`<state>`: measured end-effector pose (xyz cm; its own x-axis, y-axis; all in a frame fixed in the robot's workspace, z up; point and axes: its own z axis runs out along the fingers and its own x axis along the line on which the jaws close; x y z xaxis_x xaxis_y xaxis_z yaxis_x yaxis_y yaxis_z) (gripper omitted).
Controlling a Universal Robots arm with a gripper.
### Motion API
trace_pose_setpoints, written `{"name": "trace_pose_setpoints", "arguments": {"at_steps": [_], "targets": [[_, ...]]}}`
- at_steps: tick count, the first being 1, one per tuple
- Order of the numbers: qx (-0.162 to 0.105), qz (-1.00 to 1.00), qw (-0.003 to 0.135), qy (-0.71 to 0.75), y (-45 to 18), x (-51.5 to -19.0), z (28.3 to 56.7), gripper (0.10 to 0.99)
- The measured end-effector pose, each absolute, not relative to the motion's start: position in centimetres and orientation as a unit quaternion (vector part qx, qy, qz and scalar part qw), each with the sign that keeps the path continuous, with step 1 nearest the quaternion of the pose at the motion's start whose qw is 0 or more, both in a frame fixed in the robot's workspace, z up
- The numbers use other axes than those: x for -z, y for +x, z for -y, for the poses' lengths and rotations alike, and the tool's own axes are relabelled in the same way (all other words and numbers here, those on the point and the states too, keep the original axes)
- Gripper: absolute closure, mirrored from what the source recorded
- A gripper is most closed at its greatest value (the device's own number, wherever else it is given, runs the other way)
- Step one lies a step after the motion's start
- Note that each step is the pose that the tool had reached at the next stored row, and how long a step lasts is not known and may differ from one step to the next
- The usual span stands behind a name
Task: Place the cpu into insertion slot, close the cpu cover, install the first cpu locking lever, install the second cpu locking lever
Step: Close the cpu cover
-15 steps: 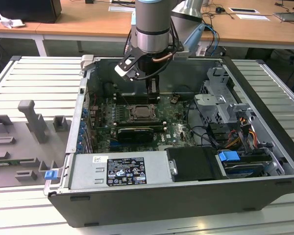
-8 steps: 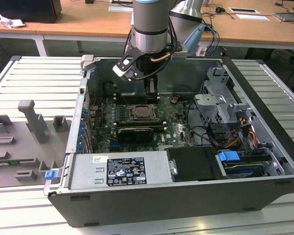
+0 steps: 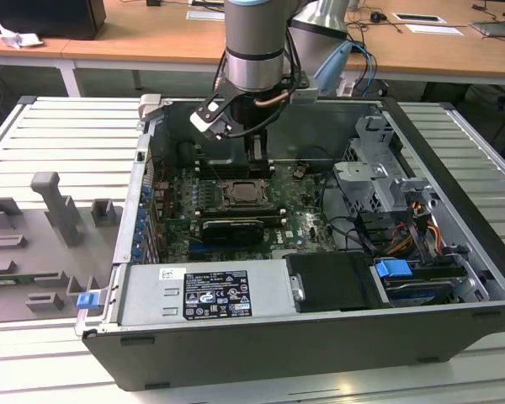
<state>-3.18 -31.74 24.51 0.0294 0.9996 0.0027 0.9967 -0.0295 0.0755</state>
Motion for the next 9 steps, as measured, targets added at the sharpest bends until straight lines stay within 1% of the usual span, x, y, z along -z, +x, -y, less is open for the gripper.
{"name": "trace_pose_setpoints", "arguments": {"at_steps": [9], "targets": [[-0.027, -0.696, 0.026, 0.717, -3.87, -24.49, 31.74, 0.980]]}}
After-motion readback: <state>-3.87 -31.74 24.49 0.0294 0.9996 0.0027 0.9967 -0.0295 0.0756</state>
